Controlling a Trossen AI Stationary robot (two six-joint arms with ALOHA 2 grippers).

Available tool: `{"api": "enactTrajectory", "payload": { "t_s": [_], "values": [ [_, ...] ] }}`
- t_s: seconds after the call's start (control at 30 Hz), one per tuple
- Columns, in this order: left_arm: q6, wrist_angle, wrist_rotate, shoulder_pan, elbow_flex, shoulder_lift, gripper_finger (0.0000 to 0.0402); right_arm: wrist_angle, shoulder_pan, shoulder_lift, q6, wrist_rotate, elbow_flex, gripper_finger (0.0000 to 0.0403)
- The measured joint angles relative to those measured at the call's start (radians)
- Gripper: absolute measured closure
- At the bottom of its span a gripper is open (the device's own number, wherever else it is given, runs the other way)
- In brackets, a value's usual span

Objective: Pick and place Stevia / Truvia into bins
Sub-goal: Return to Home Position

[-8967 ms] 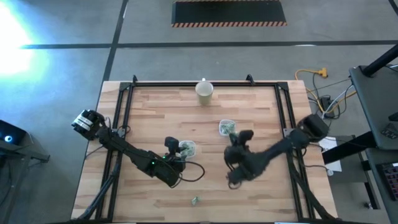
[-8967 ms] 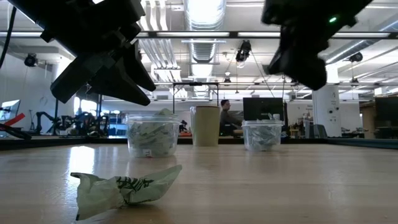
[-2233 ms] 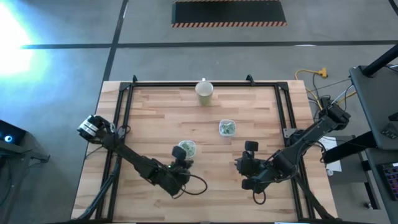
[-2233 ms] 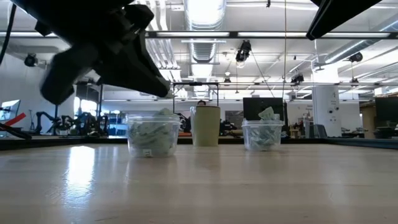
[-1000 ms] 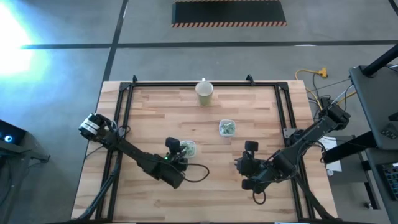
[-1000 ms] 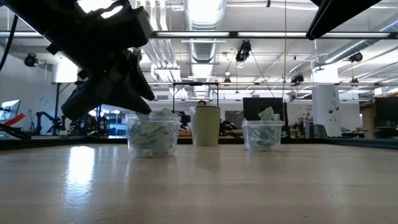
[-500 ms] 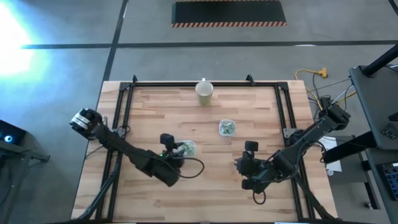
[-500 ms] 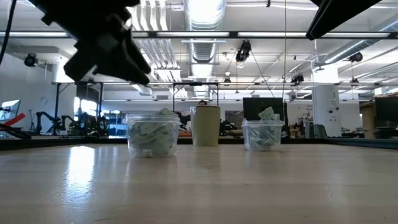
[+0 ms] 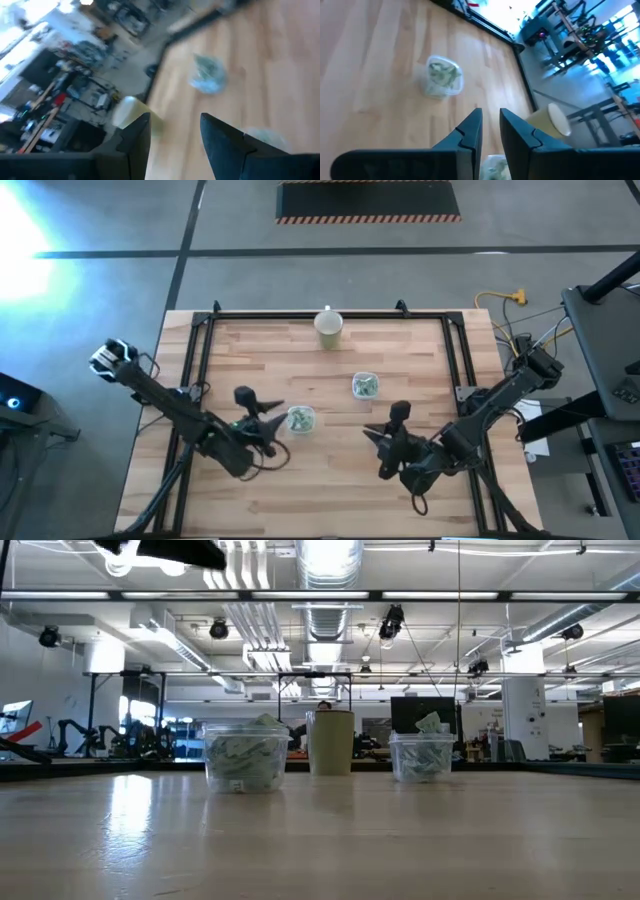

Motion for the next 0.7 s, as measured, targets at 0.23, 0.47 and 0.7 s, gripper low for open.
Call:
{"api": "enactTrajectory", "payload": {
  "t_s": [0.23, 0.47, 0.7],
  "values": [
    [0.176, 0.150, -0.009, 0.022, -0.019, -0.169, 0.0246, 0.037, -0.051, -0.097, -0.085, -0.007, -0.058, 0.0346],
    [0.453, 0.482, 0.268, 0.053, -0.128, -0.350, 0.0246, 0.381, -0.168, -0.341, -0.331, -0.316, -0.267, 0.0346],
    [0.527, 0.641, 0.317, 0.079, -0.292, -0.544, 0.0246, 0.708, -0.337, -0.623, -0.432, -0.637, -0.552, 0.0346]
  ]
}}
